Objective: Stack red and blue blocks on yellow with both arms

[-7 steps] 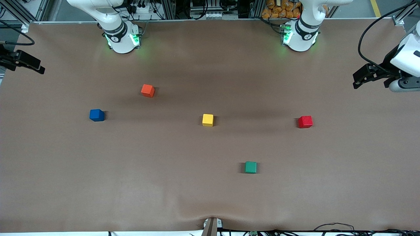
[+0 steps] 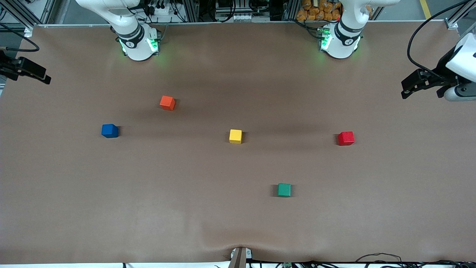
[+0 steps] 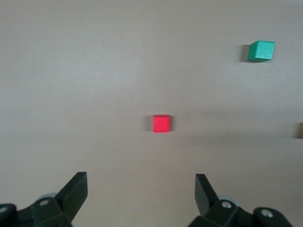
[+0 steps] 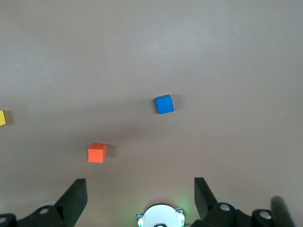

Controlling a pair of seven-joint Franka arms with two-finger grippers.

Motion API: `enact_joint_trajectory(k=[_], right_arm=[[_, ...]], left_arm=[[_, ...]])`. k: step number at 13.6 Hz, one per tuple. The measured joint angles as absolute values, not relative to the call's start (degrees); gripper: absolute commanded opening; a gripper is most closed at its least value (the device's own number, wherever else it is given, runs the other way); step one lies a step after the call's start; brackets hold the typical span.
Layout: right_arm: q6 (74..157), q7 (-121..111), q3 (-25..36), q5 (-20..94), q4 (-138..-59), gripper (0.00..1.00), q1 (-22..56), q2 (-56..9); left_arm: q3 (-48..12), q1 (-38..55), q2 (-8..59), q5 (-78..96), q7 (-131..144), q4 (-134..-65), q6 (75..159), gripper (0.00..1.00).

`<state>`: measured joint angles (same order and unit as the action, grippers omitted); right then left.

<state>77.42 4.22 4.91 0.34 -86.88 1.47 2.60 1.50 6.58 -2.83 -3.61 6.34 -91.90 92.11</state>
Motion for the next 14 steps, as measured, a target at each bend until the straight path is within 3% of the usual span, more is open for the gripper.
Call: enact_joint_trajectory(k=[14], right_arm=[[76.4, 4.3, 5.2, 0.3, -86.9, 1.0, 1.4, 2.6]], left_arm=[[1.6, 6.2, -2.0, -2.2, 6.3, -92.1, 91.4, 1.0]])
